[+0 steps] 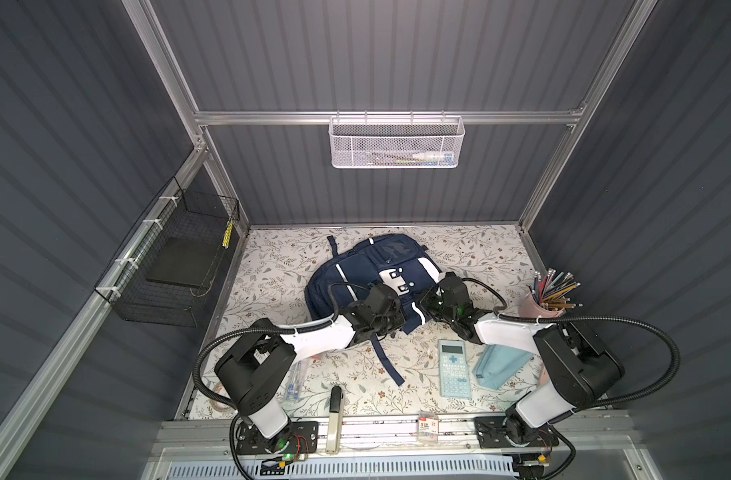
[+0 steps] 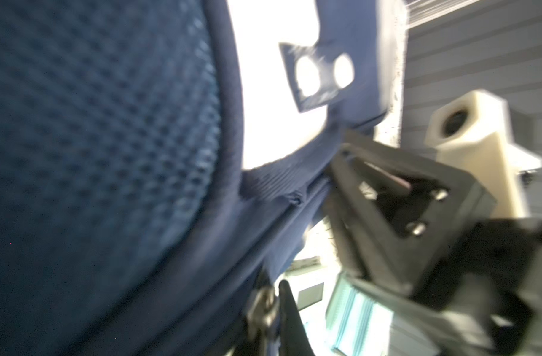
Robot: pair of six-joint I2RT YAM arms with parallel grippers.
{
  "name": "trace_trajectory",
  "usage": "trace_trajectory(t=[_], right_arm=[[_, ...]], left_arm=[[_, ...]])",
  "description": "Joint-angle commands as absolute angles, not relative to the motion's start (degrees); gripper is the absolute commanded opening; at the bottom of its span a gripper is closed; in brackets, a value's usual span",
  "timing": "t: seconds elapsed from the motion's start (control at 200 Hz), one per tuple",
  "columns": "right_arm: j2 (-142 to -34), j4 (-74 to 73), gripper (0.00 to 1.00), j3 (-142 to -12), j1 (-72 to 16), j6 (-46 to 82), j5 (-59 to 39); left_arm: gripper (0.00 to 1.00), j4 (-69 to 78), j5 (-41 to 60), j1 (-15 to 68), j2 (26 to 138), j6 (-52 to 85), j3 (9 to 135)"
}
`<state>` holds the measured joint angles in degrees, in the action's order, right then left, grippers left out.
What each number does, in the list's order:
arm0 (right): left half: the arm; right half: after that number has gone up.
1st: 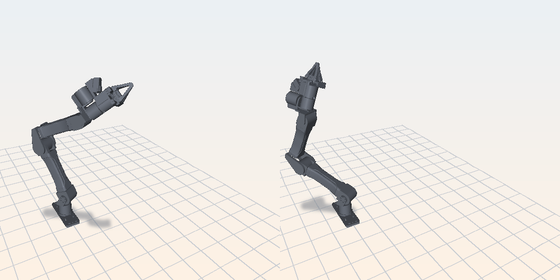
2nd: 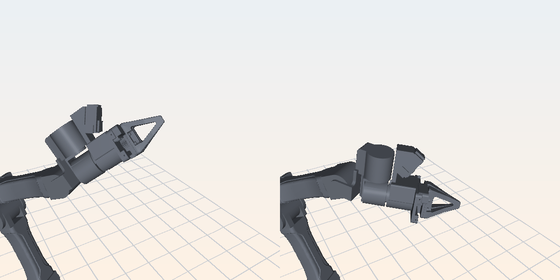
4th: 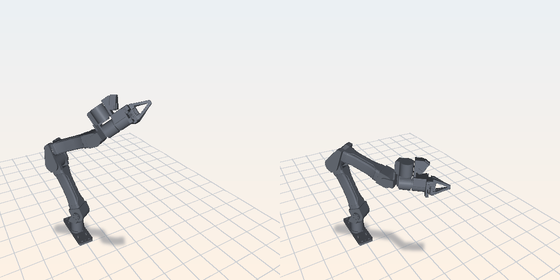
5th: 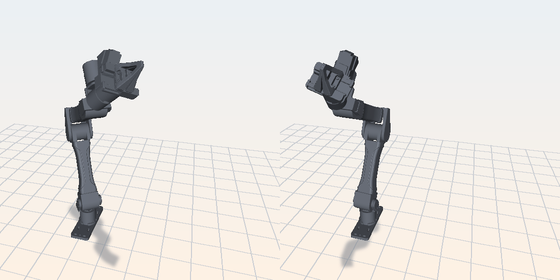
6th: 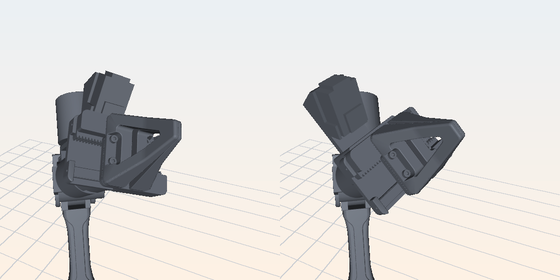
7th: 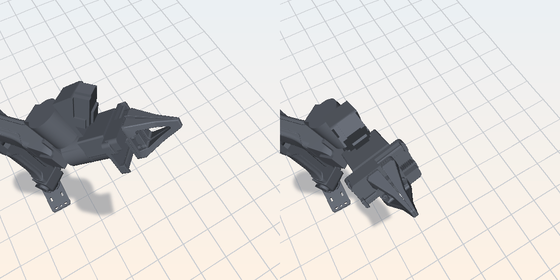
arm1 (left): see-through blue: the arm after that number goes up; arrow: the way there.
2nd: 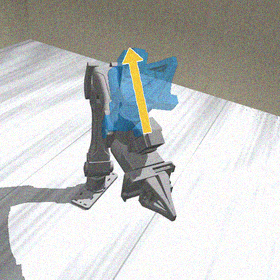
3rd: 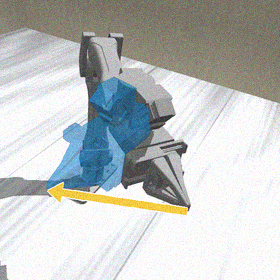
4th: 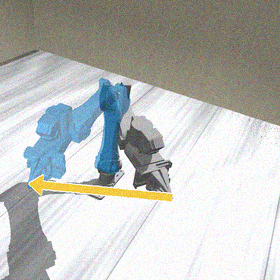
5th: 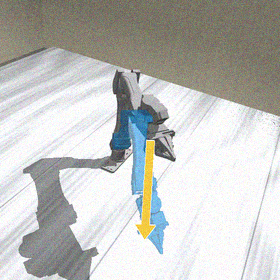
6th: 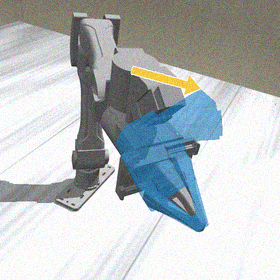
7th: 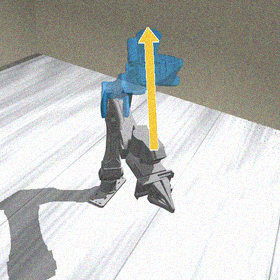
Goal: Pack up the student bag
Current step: 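Swing the right gripper to grasp the navy backpack edge beside the left gripper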
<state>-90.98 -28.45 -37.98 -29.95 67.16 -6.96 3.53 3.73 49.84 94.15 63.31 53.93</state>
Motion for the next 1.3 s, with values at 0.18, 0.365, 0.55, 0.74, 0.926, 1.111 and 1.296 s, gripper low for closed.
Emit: trace_trajectory(t=[0.18,0.365,0.55,0.74,0.926,1.111,1.296], right_arm=[[-83.7,-17.8,0.00,-38.1,-27.7,58.3,-2.7],[-83.1,-13.9,0.00,-39.6,-25.5,55.2,-1.8],[-83.8,-14.7,0.00,-39.2,-19.7,56.7,-3.6],[-82.7,-13.4,0.00,-39.9,-14.6,56.5,-4.2],[-83.2,-14.0,0.00,-41.6,-12.9,57.8,-5.8],[-82.5,-12.5,0.00,-40.9,-10.0,56.5,-5.3],[-85.5,-11.4,0.00,-42.8,-7.9,55.4,-6.1]], left_arm=[[0.00,-12.2,1.3,49.3,86.8,52.1,57.1],[0.00,-17.1,0.0,49.0,86.4,48.7,57.5],[0.00,-19.8,3.8,48.0,89.7,45.1,60.5],[0.00,-18.3,7.6,47.2,92.4,44.2,61.0],[0.00,-16.5,11.5,47.2,94.4,44.7,62.2],[0.00,-23.0,7.1,47.2,93.8,41.2,62.2],[0.00,-27.9,11.1,46.9,93.0,35.7,64.4]])
